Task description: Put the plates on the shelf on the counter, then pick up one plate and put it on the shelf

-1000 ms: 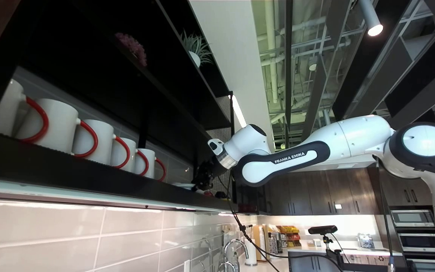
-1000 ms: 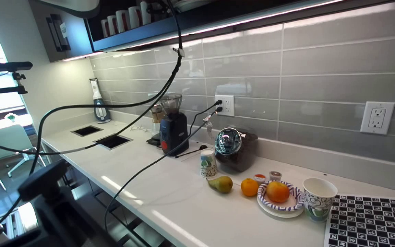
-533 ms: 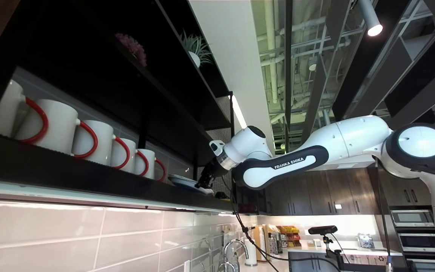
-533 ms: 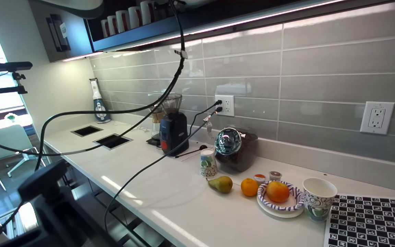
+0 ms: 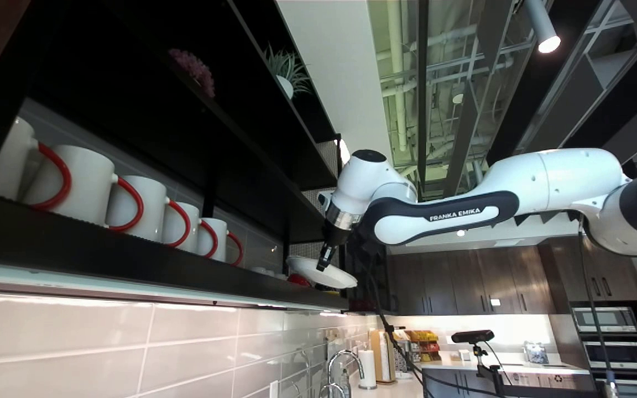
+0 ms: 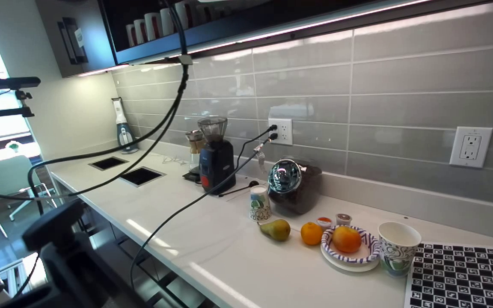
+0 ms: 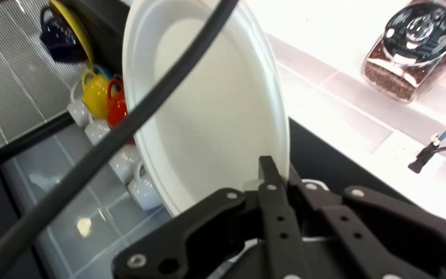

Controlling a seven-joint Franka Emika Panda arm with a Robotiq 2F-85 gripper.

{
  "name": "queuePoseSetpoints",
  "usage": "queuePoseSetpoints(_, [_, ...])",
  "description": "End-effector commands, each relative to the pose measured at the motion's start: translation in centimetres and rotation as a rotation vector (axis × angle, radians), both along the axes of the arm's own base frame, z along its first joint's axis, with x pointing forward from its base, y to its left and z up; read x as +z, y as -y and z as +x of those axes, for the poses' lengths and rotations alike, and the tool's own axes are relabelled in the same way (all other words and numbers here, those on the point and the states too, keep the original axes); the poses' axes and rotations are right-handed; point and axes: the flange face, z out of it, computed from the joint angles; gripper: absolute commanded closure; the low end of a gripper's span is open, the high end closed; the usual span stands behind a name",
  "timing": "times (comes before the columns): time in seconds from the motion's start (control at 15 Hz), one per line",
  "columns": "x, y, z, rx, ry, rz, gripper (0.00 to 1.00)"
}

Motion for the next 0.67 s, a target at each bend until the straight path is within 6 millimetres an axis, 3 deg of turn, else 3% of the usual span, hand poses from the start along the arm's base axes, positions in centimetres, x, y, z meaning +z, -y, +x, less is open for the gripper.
queuePoseSetpoints(0.0, [-0.7,-1.8,-4.0,-0.187,-0.068,0.062,0.99])
queuePoseSetpoints(0.13, [-1.4,-1.9,-5.8,-0.303,-0.102,0.102,0.99])
queuePoseSetpoints(0.33, [-2.6,-0.4,-7.6,-0.447,-0.112,0.17,0.99])
queuePoseSetpoints(0.47, [-3.8,0.8,-8.0,-0.489,-0.092,0.201,0.99])
queuePoseSetpoints(0.53, [-2.7,0.0,-6.7,-0.453,-0.111,0.159,0.96])
queuePoseSetpoints(0.6, [-3.2,0.6,-6.9,-0.474,-0.109,0.169,0.96])
